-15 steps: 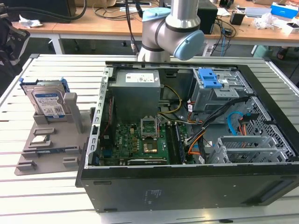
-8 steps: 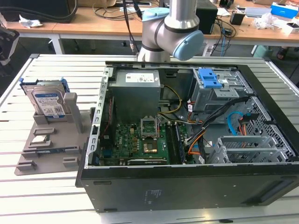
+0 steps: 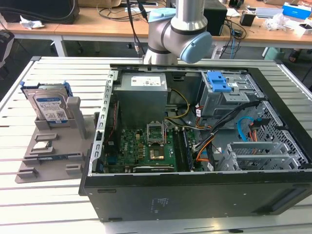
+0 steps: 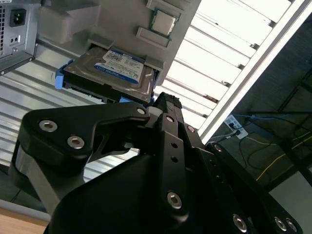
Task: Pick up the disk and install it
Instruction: 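Reach for the disk, then pick up the disk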
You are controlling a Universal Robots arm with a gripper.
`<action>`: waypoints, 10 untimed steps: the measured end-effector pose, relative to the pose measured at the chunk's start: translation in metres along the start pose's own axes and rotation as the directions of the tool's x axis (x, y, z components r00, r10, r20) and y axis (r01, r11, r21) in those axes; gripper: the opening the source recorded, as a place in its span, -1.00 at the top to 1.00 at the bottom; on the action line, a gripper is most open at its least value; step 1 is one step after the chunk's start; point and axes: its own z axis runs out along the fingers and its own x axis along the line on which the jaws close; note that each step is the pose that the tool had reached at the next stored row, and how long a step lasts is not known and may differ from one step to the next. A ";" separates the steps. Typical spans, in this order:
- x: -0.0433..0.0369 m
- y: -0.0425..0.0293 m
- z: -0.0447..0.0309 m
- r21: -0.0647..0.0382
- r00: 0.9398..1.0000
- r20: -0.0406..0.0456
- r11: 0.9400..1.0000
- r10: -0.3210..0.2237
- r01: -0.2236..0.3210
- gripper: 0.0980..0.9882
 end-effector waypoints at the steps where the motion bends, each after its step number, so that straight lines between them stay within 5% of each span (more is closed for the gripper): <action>1: 0.0001 0.0000 0.0000 0.000 1.000 0.000 1.000 0.000 0.000 0.98; 10: 0.0005 -0.0001 0.0001 0.000 1.000 0.000 1.000 0.000 0.000 0.98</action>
